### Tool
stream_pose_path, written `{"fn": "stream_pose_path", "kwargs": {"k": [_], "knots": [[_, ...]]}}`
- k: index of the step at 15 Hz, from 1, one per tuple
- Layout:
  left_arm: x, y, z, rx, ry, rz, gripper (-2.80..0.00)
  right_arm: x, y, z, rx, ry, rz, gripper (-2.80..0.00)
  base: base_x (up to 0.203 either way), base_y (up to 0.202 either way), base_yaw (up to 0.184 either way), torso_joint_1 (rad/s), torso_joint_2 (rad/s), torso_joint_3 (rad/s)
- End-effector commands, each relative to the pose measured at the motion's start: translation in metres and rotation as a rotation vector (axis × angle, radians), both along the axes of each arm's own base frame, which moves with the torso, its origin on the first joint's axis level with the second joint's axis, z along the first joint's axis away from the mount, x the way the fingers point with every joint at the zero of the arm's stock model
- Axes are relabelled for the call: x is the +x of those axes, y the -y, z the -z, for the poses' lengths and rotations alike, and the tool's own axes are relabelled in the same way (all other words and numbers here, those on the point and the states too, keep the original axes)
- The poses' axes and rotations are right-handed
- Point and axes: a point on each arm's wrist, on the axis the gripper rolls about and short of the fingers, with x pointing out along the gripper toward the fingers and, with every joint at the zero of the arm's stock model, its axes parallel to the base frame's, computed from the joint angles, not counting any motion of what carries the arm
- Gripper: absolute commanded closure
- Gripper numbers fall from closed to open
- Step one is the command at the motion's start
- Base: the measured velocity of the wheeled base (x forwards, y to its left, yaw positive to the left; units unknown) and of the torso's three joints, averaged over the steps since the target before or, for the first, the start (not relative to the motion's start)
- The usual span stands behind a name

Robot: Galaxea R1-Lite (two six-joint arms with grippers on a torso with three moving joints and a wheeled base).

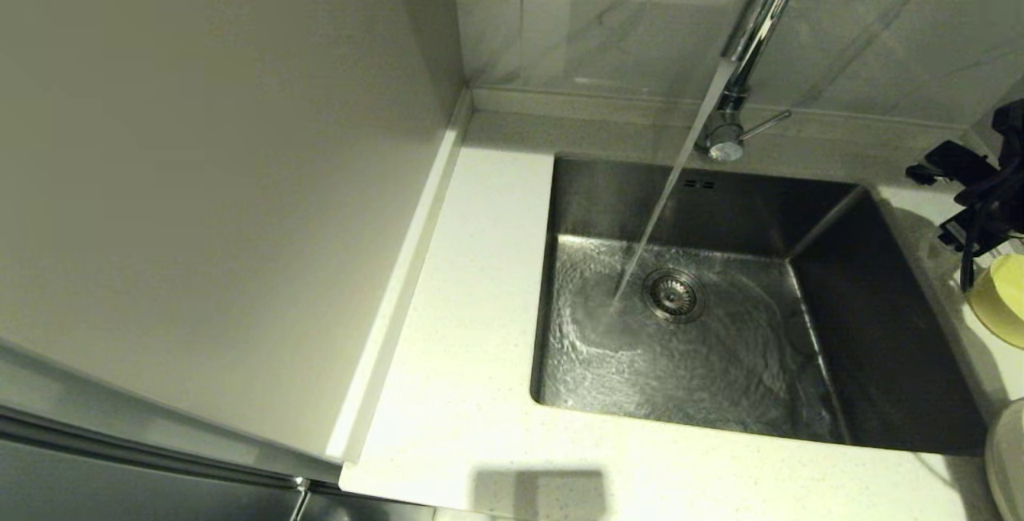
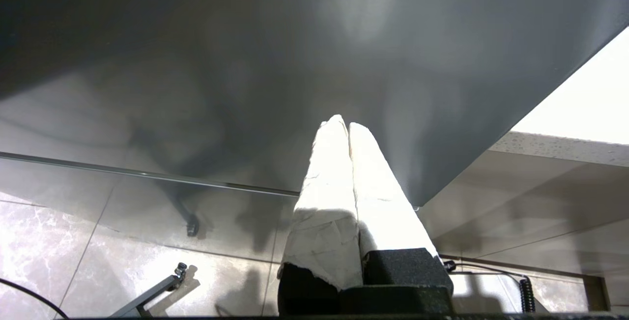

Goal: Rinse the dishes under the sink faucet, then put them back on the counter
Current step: Pick up the chopsticks

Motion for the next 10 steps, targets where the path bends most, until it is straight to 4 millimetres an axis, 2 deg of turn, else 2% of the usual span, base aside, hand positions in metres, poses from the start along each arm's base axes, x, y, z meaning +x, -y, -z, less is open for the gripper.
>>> {"fn": "stream_pose_path", "kwargs": {"k": [1,5,10], "knots": [[0.0,0.0,0.0,0.0,0.002,0.0,0.0,0.008,0.015,0.007,-0.016,-0.019,0.02,-2.8,0.0,0.0,0.0,0.0,0.0,0.0],[0.0,0.0,0.0,0.0,0.002,0.0,0.0,0.015,0.031,0.007,-0.035,-0.014,0.043,-2.8,0.0,0.0,0.0,0.0,0.0,0.0],[0.0,0.0,0.0,0.0,0.002,0.0,0.0,0.019,0.039,0.007,-0.053,-0.017,0.052,-2.8,0.0,0.0,0.0,0.0,0.0,0.0]]}}
